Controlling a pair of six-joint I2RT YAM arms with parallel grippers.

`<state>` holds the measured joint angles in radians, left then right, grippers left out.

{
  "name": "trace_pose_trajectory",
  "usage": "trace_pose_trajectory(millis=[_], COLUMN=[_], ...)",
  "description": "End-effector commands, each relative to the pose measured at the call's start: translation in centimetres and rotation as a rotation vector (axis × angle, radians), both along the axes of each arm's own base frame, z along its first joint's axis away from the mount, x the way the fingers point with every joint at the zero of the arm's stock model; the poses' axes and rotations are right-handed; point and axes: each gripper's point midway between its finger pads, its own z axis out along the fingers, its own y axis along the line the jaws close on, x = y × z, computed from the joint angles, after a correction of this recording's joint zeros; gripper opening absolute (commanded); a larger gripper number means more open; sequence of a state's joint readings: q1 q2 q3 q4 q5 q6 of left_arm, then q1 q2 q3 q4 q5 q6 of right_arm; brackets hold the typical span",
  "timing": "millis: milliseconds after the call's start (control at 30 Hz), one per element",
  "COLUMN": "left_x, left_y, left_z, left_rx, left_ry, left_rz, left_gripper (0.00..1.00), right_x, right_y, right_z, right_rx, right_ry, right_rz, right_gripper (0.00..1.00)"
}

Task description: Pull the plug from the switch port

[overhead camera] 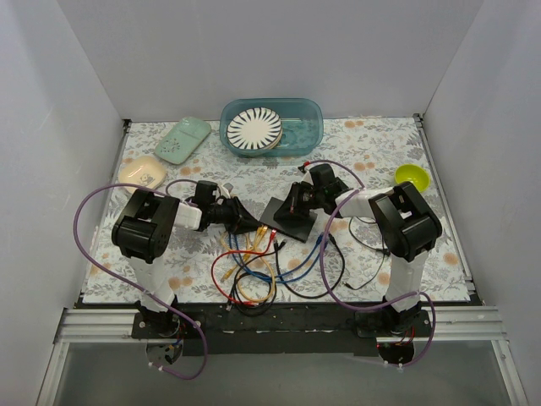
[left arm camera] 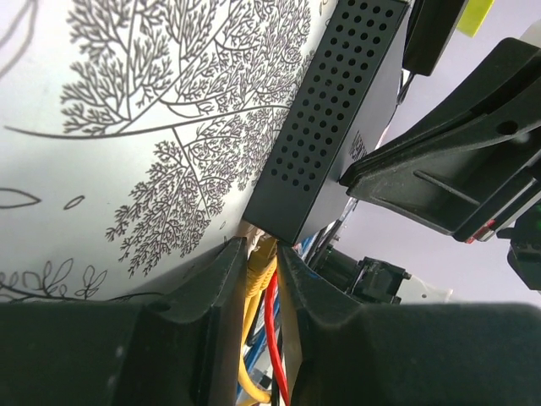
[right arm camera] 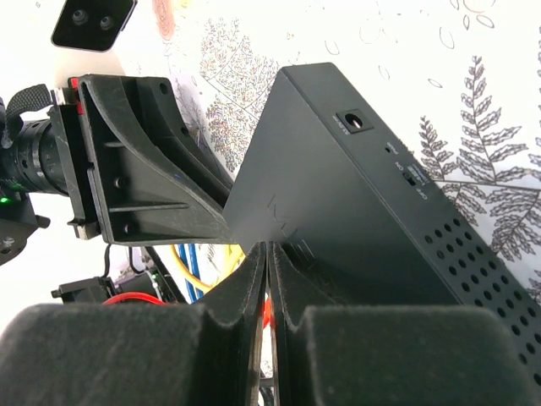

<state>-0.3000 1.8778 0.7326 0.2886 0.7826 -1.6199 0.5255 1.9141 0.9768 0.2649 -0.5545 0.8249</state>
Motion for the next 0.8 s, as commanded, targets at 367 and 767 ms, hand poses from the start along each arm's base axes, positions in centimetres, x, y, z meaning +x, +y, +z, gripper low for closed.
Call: trace_pose_trajectory(millis=[367, 767], left_x=[0.9, -0.7], left_y=[0.2, 0.1], left_z=[-0.5, -1.1], left_rx=[0.092, 0.101], left_ry=[0.017, 0.004], left_rz=[0.17, 0.139], left_gripper=[0.3, 0.17], right_x=[-0.4, -0.8], right_y=[-1.7, -1.9], right_z=[-3.8, -4.0], right_rx=[-0.131, -0.132], right_ry=[0.049, 0.052], right_rz=[-0.028, -0.025], right_gripper=[0.12, 0.12])
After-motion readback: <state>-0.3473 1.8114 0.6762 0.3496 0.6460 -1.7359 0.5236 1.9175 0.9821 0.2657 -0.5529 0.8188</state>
